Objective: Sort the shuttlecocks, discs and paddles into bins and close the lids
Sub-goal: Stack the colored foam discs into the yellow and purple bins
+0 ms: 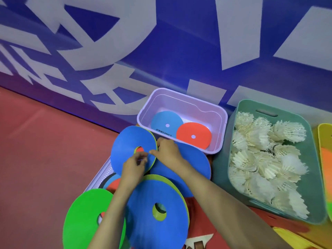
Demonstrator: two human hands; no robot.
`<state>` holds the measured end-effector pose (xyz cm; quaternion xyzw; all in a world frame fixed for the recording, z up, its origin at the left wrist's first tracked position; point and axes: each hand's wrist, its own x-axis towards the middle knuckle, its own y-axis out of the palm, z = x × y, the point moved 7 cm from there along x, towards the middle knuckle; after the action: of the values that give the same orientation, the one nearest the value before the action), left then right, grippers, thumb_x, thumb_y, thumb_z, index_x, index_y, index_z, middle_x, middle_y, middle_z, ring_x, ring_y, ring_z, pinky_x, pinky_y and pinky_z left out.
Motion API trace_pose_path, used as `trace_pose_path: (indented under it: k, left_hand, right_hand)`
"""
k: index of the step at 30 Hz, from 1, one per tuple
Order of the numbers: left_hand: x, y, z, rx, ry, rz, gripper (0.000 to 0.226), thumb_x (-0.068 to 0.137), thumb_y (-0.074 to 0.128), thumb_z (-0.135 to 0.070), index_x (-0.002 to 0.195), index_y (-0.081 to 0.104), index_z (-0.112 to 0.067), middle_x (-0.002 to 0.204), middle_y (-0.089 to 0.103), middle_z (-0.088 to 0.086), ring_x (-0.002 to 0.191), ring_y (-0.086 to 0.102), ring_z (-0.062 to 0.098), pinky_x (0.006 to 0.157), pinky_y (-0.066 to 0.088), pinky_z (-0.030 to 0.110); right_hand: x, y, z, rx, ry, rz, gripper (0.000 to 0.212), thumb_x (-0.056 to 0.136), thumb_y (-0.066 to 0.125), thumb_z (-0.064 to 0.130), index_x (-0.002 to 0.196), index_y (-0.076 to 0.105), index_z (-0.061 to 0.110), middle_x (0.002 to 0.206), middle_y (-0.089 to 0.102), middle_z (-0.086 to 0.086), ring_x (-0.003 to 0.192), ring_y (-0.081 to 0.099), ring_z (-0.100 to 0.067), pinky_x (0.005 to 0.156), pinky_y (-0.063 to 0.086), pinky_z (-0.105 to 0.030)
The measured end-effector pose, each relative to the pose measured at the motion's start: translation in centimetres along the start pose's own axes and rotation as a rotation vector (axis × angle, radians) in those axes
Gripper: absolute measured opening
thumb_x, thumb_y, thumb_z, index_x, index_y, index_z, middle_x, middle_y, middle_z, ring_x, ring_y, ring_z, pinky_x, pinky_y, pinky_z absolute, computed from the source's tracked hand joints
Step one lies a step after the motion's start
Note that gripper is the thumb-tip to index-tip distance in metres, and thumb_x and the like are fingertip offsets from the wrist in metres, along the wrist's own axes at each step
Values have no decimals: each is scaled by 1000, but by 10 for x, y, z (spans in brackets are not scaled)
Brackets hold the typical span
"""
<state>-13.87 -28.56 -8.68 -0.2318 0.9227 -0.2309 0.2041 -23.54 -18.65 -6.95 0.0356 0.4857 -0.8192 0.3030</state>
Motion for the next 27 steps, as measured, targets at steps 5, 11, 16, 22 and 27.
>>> trace_pose_path:
  k: [5, 11, 16, 22, 27]
  left_hand:
    - [-7, -18, -1, 59, 145, -197, 30, 83, 55, 5, 108, 63, -10, 111, 62, 5, 105, 56, 23, 92, 41, 29]
    - [-27, -49, -39, -42, 349, -597, 56, 77, 60, 11, 129, 41, 2, 132, 38, 21, 121, 37, 29, 105, 31, 36]
    - [-20, -6, -77, -443, 229, -186, 29, 94, 50, -4, 123, 52, -11, 107, 65, -6, 96, 62, 15, 89, 49, 31]
    - [-47, 47, -138, -605, 229, -16, 6, 86, 62, 1, 91, 63, -2, 74, 64, 2, 64, 60, 2, 64, 55, 18]
    - [-81, 112, -187, -604, 225, 45, 17, 81, 70, -5, 72, 58, -13, 57, 62, -5, 53, 58, 6, 53, 54, 23]
  right_hand:
    - [-9, -13, 7, -9, -65, -164, 5, 87, 49, 8, 91, 49, 10, 83, 57, -16, 78, 52, -34, 63, 37, -36]
    - [-74, -104, -8, 119, -250, -557, 9, 93, 53, 14, 96, 59, 9, 78, 63, -9, 72, 55, -33, 66, 44, -40]
    - [-118, -168, -65, 338, -117, -720, 5, 92, 57, 15, 91, 62, 16, 74, 67, -8, 72, 64, -28, 70, 51, -43]
    - [-155, -224, -137, 306, 5, -803, 24, 92, 53, 14, 115, 62, 15, 94, 69, -8, 84, 63, -27, 71, 47, -34]
    - [-206, -270, -202, 109, 79, -961, 27, 92, 55, 15, 118, 61, 11, 105, 67, -12, 92, 59, -34, 64, 29, -30]
